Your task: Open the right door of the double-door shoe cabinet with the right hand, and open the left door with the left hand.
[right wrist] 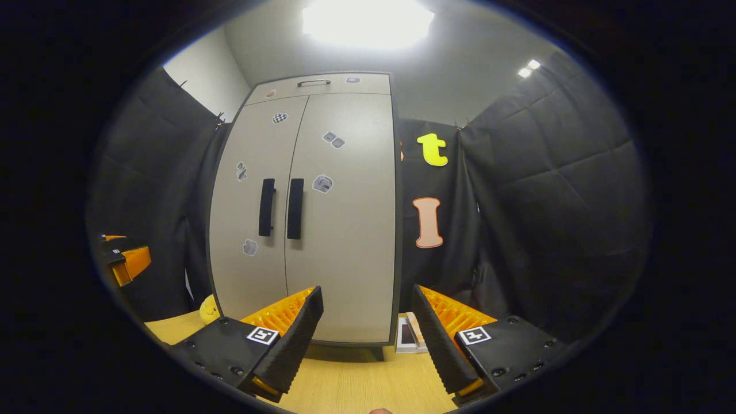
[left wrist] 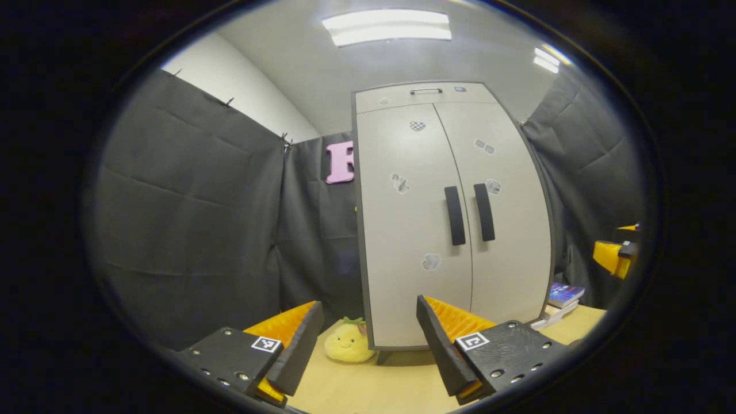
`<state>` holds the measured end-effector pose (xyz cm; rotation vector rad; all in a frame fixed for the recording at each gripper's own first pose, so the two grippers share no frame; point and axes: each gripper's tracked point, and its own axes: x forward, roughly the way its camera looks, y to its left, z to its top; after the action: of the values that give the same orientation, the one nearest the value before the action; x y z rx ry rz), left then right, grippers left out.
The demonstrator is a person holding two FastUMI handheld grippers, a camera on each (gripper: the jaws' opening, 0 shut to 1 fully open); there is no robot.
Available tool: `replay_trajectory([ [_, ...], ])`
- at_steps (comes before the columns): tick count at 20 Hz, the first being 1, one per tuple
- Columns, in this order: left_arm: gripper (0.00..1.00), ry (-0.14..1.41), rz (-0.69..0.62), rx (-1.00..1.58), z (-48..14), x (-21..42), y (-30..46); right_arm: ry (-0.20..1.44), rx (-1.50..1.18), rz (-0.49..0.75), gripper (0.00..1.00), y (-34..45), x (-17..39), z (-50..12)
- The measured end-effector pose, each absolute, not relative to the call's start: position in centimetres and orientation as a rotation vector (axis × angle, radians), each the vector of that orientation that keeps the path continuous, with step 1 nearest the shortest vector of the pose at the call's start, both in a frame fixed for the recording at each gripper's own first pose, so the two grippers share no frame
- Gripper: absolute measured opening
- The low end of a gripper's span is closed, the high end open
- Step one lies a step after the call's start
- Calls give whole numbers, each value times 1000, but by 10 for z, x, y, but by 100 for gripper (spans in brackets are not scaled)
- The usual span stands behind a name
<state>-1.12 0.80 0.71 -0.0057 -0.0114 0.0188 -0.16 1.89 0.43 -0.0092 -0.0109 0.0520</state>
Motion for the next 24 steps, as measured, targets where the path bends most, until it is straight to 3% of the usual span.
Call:
replay_trajectory([
  [24,95,39,190,19,-8,-58,96,-107,40,190,97,97,108,92],
])
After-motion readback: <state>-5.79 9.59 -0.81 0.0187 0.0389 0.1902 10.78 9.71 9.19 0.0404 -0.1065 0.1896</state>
